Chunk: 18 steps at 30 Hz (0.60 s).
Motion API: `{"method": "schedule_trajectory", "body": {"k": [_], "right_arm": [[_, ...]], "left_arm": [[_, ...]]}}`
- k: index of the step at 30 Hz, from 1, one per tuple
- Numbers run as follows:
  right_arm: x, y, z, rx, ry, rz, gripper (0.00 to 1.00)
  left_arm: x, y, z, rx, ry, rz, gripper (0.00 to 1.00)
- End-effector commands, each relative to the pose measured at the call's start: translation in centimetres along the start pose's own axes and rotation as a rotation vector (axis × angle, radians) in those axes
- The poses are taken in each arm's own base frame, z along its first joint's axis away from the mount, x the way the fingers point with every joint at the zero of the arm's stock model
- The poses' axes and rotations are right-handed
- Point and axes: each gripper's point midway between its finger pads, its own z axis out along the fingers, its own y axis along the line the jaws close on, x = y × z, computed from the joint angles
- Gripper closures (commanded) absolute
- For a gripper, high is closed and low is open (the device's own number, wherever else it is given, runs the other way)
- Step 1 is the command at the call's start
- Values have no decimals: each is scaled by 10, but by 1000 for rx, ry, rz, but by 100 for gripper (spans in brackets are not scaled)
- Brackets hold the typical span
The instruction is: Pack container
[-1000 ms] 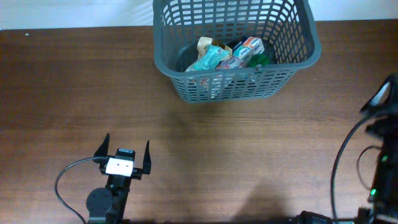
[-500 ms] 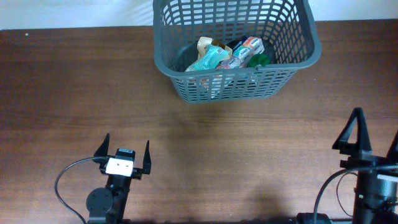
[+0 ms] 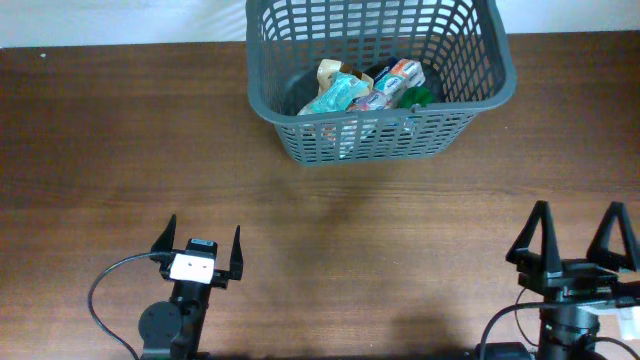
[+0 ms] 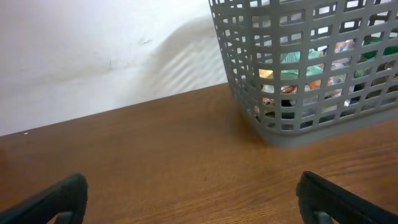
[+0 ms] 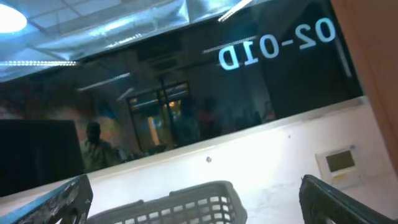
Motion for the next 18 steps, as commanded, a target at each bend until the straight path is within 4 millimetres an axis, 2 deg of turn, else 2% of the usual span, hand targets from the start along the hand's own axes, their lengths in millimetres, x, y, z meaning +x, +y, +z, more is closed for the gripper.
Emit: {"method": "schedule_trajectory", "body": {"k": [1,8,18], "right_arm": [[7,4,-5,-33,0,-13,1],[16,7,-9,-60,7,-88,1],[22,7,-9,-65,20,-88,1]], "left_arm": [[2,0,0,-5,1,-9,1],[2,0,0,-5,1,-9,1],[2,0,0,-5,0,-9,1]]}}
